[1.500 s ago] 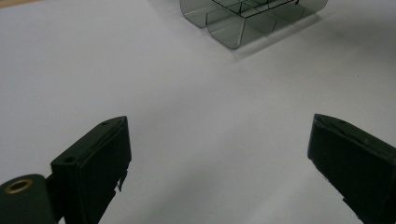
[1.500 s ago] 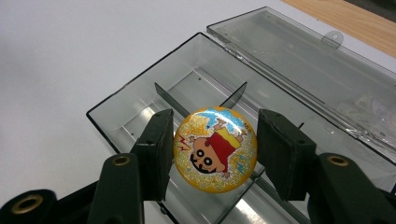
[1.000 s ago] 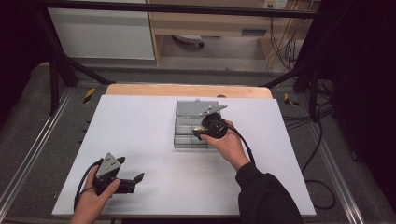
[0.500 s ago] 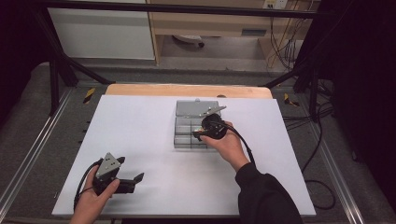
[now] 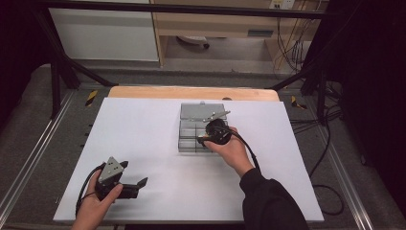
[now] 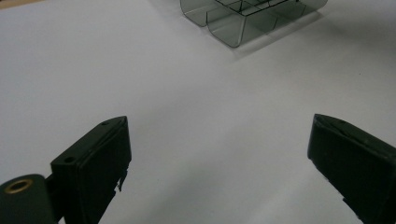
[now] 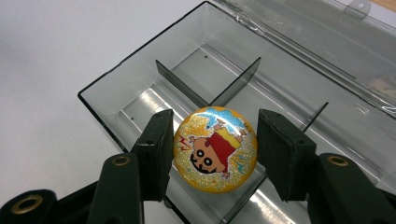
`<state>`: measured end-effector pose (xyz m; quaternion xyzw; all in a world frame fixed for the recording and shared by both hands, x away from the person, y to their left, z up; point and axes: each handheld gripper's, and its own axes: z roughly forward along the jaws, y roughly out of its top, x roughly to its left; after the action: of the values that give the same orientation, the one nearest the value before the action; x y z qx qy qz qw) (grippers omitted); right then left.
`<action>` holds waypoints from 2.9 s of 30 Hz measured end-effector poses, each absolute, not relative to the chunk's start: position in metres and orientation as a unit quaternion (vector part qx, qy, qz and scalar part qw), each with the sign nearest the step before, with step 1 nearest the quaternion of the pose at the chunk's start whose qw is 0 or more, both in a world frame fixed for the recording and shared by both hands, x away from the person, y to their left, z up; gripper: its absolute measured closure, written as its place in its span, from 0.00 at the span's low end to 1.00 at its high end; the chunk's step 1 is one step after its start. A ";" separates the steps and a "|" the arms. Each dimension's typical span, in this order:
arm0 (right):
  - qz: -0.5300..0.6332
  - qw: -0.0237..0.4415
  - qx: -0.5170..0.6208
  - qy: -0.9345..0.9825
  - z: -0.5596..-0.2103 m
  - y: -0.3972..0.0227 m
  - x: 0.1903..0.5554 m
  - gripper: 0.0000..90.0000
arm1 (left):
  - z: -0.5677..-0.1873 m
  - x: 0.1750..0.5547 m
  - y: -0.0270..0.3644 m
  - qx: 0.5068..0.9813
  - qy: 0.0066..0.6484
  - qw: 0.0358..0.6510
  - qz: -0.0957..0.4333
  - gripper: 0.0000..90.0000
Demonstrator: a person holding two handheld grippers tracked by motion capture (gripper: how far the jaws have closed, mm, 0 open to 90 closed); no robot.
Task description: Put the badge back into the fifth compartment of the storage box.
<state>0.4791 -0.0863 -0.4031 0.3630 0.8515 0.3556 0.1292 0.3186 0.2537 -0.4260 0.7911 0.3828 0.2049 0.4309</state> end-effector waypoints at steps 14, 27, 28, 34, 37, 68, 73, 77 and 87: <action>0.362 0.129 0.368 0.847 -0.401 -0.085 0.477 0.51 | -0.426 0.319 0.254 0.792 0.382 0.430 0.204 0.07; 0.395 0.134 0.380 0.826 -0.393 -0.089 0.472 0.12 | -0.426 0.319 0.254 0.789 0.384 0.435 0.204 0.07; 0.397 0.134 0.381 0.824 -0.391 -0.089 0.471 0.10 | -0.425 0.319 0.254 0.788 0.384 0.435 0.205 0.07; 0.412 0.148 0.372 0.818 -0.383 -0.092 0.467 0.07 | -0.425 0.319 0.254 0.786 0.385 0.437 0.206 0.07; 0.417 0.159 0.368 0.816 -0.381 -0.092 0.466 0.09 | -0.425 0.319 0.254 0.786 0.386 0.437 0.206 0.07; 0.503 0.237 0.349 0.755 -0.352 -0.128 0.453 0.07 | -0.424 0.319 0.256 0.782 0.389 0.441 0.209 0.07; 0.509 0.242 0.356 0.746 -0.345 -0.139 0.449 0.04 | -0.424 0.319 0.257 0.777 0.391 0.445 0.212 0.07; 0.513 0.239 0.357 0.743 -0.341 -0.148 0.446 0.04 | -0.423 0.319 0.258 0.772 0.396 0.449 0.214 0.07; 0.517 0.240 0.370 0.734 -0.336 -0.175 0.436 0.04 | -0.422 0.319 0.260 0.769 0.398 0.452 0.214 0.07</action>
<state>0.4357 -0.1751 -0.3363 0.3697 0.7339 0.5170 0.2397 0.3187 0.2595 -0.4223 0.7693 0.3975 0.2139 0.4522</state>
